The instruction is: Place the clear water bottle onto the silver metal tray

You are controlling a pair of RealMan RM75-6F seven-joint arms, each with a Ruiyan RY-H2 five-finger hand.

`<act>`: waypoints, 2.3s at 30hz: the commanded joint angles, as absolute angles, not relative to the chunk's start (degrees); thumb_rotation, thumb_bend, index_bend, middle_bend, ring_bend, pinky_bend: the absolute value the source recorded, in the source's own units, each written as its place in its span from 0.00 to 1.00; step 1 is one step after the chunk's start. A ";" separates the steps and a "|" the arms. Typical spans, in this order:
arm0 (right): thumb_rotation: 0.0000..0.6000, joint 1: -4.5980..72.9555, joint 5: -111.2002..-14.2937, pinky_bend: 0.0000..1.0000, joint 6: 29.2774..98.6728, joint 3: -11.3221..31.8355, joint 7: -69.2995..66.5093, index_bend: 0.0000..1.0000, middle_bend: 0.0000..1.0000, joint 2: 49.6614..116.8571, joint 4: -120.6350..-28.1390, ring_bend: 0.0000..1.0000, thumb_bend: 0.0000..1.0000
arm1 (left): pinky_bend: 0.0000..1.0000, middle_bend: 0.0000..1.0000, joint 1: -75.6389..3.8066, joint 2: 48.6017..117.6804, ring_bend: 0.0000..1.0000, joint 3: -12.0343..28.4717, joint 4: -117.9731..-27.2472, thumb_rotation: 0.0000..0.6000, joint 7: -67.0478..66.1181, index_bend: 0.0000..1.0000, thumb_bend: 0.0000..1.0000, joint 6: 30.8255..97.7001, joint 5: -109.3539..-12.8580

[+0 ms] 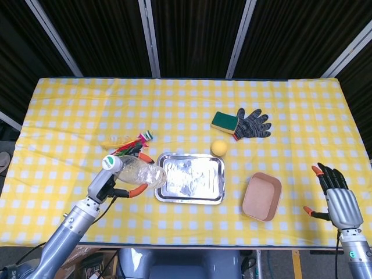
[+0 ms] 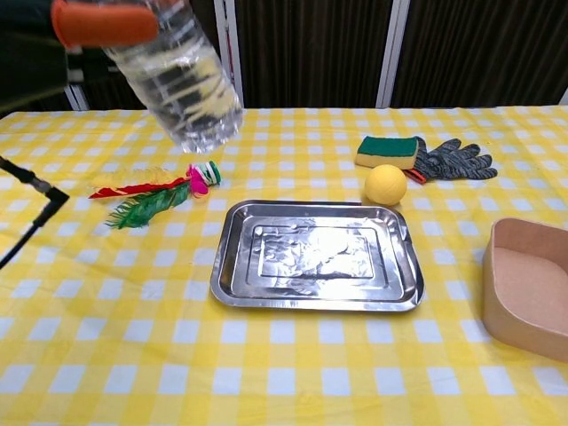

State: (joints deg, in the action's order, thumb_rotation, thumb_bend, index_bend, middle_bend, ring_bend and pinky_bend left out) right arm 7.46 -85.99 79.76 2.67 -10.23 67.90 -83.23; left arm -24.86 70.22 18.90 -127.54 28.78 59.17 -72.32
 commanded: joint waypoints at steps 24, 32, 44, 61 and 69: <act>1.00 7.54 -85.93 0.00 79.76 2.74 -9.59 0.05 0.00 68.03 -83.20 0.00 0.05 | 0.00 0.45 -24.88 74.36 0.00 11.08 -104.58 1.00 36.43 0.50 0.43 52.89 -70.83; 1.00 7.53 -85.92 0.00 79.81 2.78 -9.76 0.05 0.00 67.99 -83.22 0.00 0.05 | 0.00 0.45 -26.69 69.98 0.00 15.12 -114.11 1.00 36.59 0.50 0.43 53.55 -72.26; 1.00 7.58 -85.94 0.00 79.66 2.68 -9.60 0.05 0.00 68.00 -83.38 0.00 0.05 | 0.00 0.45 -27.69 56.94 0.00 21.08 -134.99 1.00 24.37 0.50 0.43 58.64 -66.36; 1.00 7.72 -85.25 0.00 79.12 2.85 -9.04 0.05 0.00 68.18 -83.17 0.00 0.05 | 0.00 0.45 -29.39 67.26 0.00 12.44 -113.33 1.00 30.22 0.50 0.43 48.33 -62.35; 1.00 7.85 -85.97 0.00 79.11 2.49 -8.46 0.05 0.00 68.40 -83.55 0.00 0.05 | 0.00 0.46 -28.15 73.02 0.00 12.10 -108.77 1.00 31.12 0.51 0.44 52.25 -65.92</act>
